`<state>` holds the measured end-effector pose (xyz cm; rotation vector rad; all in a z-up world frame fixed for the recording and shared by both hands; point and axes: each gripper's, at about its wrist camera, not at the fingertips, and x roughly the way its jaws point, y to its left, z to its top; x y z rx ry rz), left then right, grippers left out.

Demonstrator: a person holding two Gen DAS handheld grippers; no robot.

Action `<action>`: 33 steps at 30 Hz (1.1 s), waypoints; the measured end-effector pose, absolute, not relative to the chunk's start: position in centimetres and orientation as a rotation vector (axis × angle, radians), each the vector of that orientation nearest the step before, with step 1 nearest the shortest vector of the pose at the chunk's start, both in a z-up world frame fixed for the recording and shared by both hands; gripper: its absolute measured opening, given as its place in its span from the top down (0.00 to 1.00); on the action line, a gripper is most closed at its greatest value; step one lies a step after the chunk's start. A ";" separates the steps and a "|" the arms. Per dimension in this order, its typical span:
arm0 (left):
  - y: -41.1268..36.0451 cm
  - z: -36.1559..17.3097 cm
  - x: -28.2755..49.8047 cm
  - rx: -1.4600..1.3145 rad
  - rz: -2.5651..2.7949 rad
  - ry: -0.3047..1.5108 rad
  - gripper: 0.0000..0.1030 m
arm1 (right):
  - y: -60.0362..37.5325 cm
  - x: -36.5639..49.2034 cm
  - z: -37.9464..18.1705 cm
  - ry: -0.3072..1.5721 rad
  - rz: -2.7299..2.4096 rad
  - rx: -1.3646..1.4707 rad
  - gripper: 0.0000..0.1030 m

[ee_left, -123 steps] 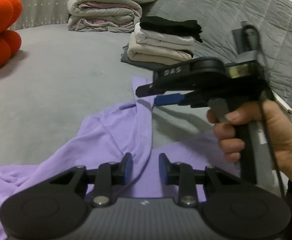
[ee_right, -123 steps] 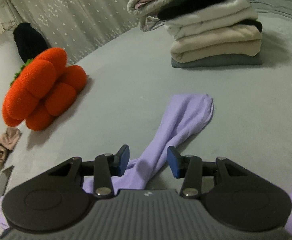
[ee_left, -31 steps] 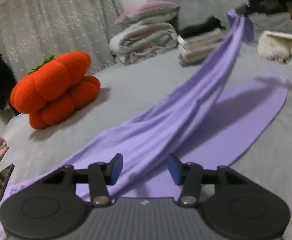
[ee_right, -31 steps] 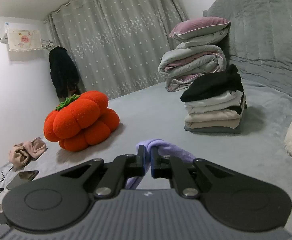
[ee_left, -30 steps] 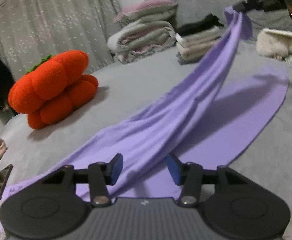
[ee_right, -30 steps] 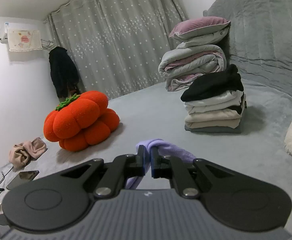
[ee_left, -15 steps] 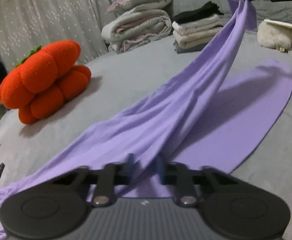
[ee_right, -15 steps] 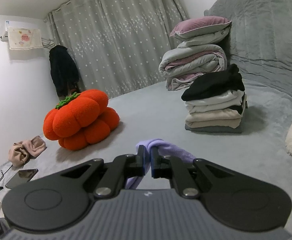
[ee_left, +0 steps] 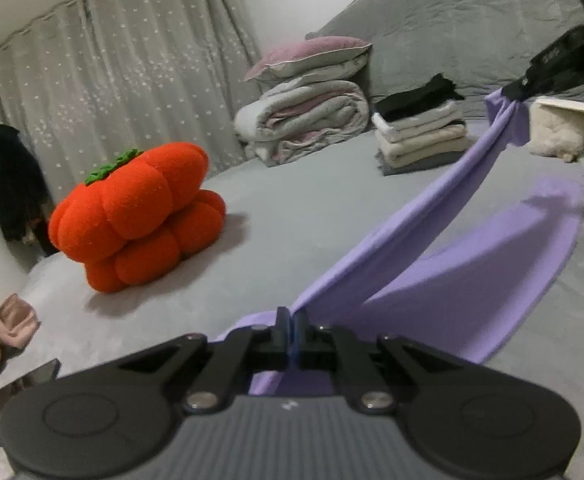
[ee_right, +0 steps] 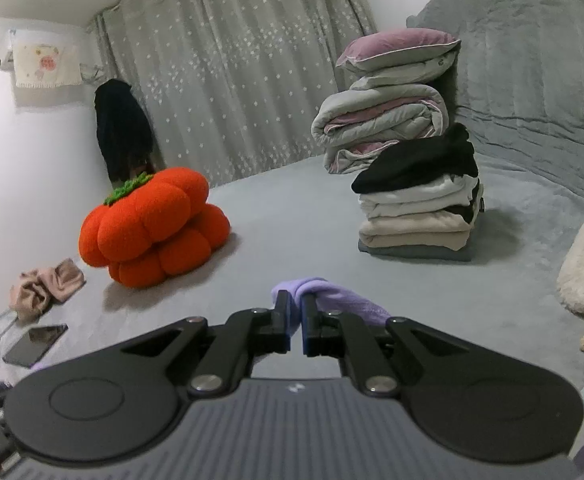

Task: Fold clothes
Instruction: 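Lower the leg onto the garment and open both grippers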

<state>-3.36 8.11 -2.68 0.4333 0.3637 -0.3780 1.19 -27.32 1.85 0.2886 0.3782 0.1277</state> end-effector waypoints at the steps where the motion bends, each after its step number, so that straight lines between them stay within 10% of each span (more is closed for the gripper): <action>1: 8.1 -3.0 -3.4 0.440 -0.392 0.381 0.99 | -27.3 1.1 1.6 0.389 0.128 0.277 0.93; 24: 8.0 -6.8 -2.4 0.414 -0.501 0.652 0.94 | -27.4 1.6 -6.1 0.881 0.048 0.110 0.88; 33: 9.3 -5.5 -1.5 0.333 -0.494 0.718 0.55 | -28.3 1.4 -4.8 0.881 0.014 0.143 0.61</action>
